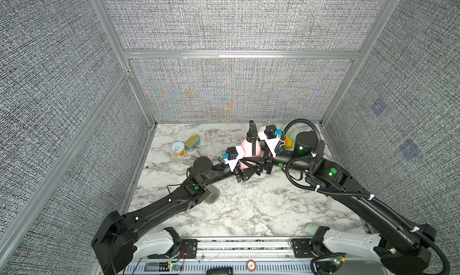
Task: Attach spray nozzles to spray bottles
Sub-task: Place the spray bottle at the center of the board.
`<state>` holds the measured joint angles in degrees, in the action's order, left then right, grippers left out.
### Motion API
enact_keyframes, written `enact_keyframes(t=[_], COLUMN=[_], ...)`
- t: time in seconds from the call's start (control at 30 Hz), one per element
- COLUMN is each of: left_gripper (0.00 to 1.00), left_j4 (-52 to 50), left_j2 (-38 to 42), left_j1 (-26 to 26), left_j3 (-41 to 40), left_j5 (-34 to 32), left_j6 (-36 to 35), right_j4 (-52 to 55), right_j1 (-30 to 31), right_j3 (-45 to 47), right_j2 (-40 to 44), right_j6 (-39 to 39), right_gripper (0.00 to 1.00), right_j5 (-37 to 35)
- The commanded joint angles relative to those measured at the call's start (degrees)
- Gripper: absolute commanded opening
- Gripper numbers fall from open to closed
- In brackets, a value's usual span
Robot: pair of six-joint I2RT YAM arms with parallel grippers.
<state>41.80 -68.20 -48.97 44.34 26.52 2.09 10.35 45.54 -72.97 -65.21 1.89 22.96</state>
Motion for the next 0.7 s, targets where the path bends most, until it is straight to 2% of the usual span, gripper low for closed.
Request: enact_keyframes(t=[0.0,0.1,0.23,0.37,0.53,0.67], left_gripper=[0.53,0.61,0.84,0.98,0.99,0.99], left_j4=[0.66,0.36,-0.80,-2.57,-11.12,-15.06], left_j2=[-0.14,-0.12,0.00,0.50,1.07,5.38], left_j1=[0.00,-0.03,0.02,0.02,-0.31,-0.34], left_j3=[0.38,0.45,0.57,0.87,3.43,-0.04], left_j5=[0.26,-0.39,-1.77,-2.76,-3.73,-5.57], left_j6=[0.04,0.02,-0.75,-1.67,-3.79,-2.66], right_j4=[-2.85,-3.35,-5.00,-5.93,-7.28,-7.26], right_j1=[0.25,0.26,0.24,-0.16,-2.02,-3.34], right_j3=[0.77,1.55,2.52,2.37,1.33,0.43], right_j2=[0.33,0.69,1.44,1.79,2.27,2.39], right_j6=[1.72,2.46,3.50,3.67,4.31,3.49], right_gripper=[0.79,0.77,0.75,0.74,0.74,0.74], right_j5=[5.41,5.46,5.58,2.73,-0.98,-4.99])
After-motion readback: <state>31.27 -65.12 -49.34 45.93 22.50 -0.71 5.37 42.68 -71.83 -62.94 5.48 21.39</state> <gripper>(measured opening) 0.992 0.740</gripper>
